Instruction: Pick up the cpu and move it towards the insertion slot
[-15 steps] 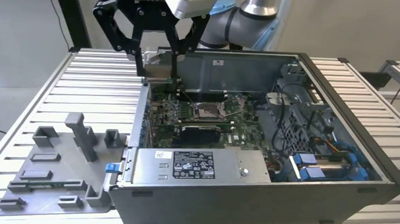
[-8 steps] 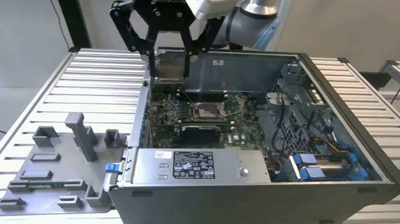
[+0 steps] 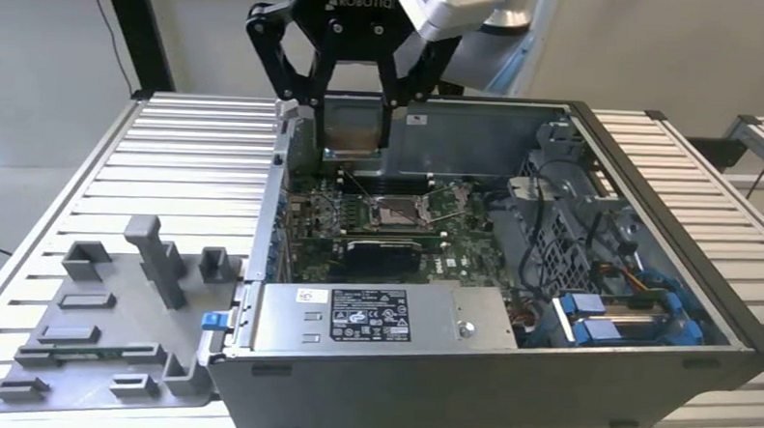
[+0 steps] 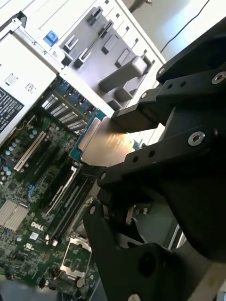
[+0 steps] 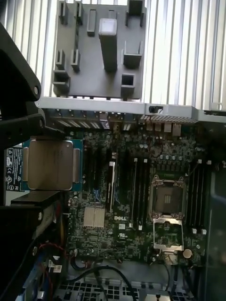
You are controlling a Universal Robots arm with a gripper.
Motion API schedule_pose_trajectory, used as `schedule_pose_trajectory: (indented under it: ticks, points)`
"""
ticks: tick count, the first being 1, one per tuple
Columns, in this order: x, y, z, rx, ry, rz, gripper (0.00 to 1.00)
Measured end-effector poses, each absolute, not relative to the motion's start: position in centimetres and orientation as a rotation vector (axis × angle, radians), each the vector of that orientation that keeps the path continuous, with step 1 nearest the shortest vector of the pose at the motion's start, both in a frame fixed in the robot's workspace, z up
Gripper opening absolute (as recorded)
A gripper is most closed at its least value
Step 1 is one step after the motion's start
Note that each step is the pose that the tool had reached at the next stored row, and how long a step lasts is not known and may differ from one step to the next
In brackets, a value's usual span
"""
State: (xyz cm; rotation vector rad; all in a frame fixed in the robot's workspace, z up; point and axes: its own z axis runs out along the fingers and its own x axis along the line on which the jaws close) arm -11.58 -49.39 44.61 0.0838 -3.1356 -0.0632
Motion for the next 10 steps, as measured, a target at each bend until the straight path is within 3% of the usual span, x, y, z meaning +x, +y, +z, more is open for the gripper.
schedule_pose_trajectory:
  ticks: [10]
  points:
    - [-8.1, -49.4, 44.6, 0.086, -3.135, -0.063, 0.0]
